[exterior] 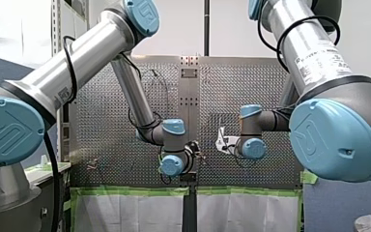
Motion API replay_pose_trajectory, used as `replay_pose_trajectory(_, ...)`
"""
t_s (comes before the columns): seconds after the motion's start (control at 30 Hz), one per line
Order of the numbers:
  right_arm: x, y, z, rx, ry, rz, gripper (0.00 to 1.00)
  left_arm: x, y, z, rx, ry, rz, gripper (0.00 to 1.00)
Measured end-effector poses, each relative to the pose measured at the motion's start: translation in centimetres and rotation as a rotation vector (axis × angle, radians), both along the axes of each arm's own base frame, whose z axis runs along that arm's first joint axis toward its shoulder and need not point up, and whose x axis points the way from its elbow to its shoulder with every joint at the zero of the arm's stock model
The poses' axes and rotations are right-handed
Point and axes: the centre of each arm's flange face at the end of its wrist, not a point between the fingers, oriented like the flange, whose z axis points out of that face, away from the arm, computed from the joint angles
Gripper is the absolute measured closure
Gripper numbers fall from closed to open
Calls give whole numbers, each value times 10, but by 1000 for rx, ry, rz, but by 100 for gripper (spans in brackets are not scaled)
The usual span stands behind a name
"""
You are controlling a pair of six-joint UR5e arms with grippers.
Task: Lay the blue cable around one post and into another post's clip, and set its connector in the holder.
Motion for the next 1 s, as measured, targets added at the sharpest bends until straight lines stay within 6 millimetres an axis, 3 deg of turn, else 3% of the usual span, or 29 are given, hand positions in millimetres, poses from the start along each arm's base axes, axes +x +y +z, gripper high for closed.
replay_pose_trajectory(0.23,-8,-12,-5,-26,-15,-23,99,6,-7,-21,-4,-27,5,91)
replay_pose_trajectory(0.73,-13,-50,-43,-9,-17,-53,99,35,-17,-52,-25,-93,34,91)
replay_pose_trajectory(1.0,-18,-76,-65,4,-9,-75,99,46,-10,-67,2,-88,85,91)
